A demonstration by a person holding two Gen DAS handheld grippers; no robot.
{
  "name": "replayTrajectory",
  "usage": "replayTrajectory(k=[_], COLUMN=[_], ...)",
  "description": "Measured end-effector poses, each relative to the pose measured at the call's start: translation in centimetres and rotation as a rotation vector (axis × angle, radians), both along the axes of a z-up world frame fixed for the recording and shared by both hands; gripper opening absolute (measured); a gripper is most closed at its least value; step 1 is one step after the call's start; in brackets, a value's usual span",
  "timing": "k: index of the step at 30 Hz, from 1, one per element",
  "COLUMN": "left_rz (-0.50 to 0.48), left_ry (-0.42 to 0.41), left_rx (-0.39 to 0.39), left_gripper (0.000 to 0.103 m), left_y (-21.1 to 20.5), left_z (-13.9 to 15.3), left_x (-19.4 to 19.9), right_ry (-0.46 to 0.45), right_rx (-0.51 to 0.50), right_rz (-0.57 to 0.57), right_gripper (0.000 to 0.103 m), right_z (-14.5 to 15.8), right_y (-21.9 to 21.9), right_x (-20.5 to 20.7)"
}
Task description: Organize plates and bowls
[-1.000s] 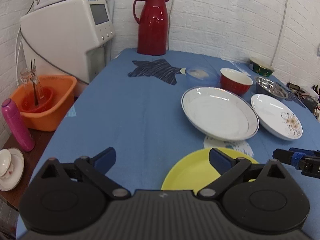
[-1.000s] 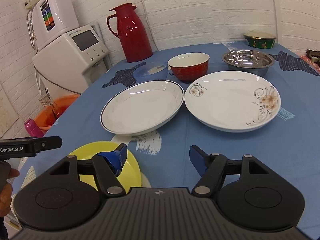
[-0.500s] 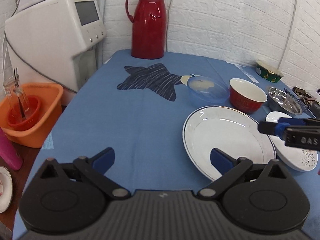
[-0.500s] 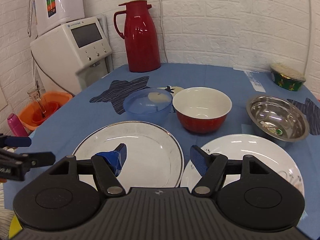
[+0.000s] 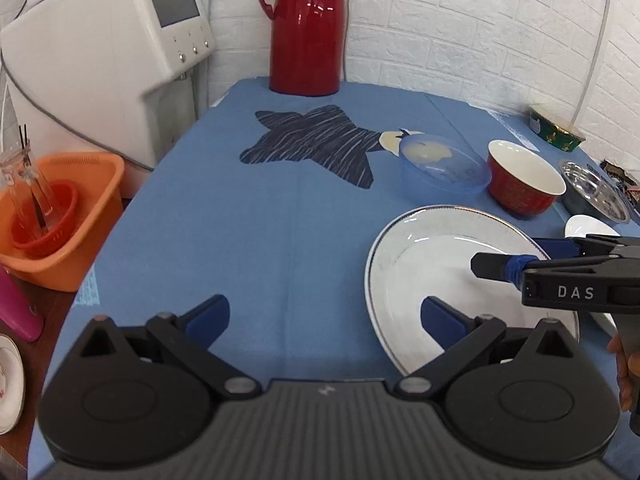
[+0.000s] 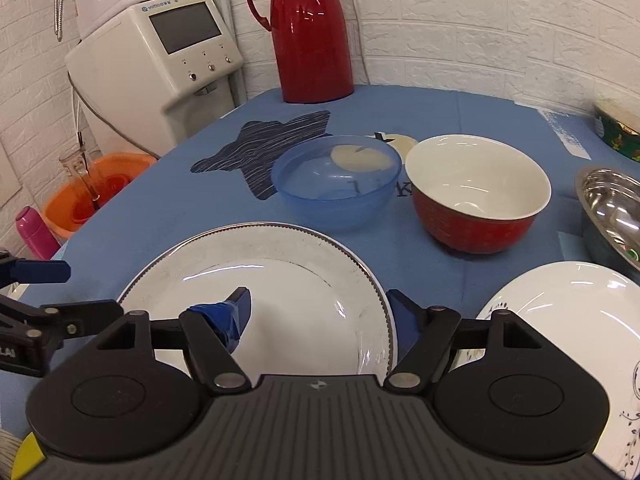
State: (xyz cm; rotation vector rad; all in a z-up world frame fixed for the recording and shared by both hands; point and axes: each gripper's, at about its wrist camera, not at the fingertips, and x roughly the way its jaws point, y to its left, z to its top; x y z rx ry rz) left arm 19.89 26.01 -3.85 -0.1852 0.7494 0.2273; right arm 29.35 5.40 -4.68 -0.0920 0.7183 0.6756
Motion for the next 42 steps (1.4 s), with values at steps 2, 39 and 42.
replayTrajectory(k=[2,39,42], left_rz=[-0.005,-0.084,-0.073], left_ry=[0.006,-0.046,-0.051], left_rx=[-0.027,0.034,0.042], left_gripper=[0.101,0.027,0.027], left_y=[0.2,-4.9,-5.7], left_z=[-0.3,3.8,3.9], left_x=[0.2,-2.9,-5.6], right_ry=[0.033,-0.118,-0.112], right_rx=[0.015,0.046,0.053], right_rz=[-0.024,-0.019,-0.015], right_gripper=[0.058,0.053,0.053], right_z=[-0.3,2.6,2.7], right_y=[-0.7,-2.1,-2.8], right_x=[-0.4,-10.9,-13.6])
